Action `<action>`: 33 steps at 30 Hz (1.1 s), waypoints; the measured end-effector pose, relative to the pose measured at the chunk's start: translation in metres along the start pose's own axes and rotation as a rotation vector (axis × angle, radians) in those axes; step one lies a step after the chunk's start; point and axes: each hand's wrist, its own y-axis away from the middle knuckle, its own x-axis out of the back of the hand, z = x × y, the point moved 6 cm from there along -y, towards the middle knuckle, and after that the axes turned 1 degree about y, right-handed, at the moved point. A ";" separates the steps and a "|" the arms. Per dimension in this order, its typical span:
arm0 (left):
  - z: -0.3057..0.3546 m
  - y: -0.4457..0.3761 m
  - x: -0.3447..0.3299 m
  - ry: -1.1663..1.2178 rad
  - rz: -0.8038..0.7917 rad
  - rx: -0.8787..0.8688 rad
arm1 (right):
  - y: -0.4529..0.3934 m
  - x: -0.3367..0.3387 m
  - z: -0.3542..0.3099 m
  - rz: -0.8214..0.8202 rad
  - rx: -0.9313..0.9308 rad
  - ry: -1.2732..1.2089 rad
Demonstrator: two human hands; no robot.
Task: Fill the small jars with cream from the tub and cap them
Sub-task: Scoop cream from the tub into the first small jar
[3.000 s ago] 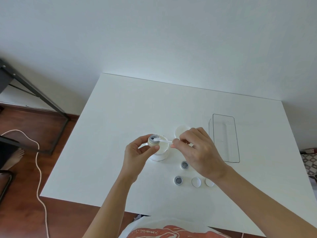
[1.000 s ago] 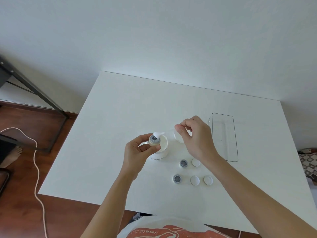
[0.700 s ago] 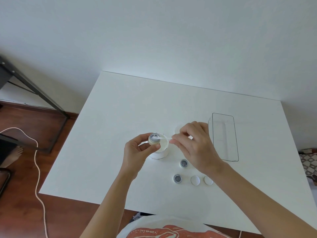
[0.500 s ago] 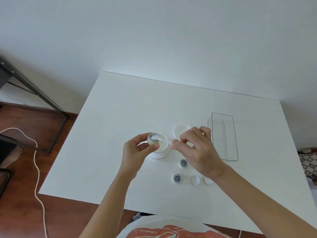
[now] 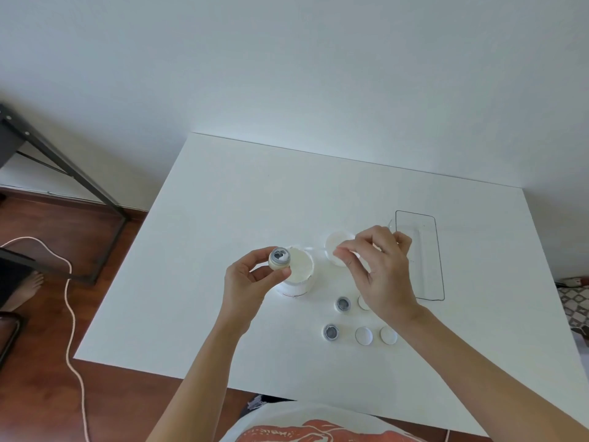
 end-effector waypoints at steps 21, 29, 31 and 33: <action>-0.004 0.004 0.026 -0.027 0.073 -0.004 | 0.005 -0.130 0.000 -0.709 0.055 0.257; -0.006 0.003 0.025 -0.021 0.069 0.005 | 0.004 -0.116 0.022 -0.681 -0.219 0.236; -0.006 0.003 0.024 -0.021 0.067 0.006 | 0.005 -0.109 0.031 -0.677 -0.339 0.155; -0.006 0.002 0.023 -0.019 0.067 0.007 | 0.006 -0.102 0.039 -0.687 -0.457 0.072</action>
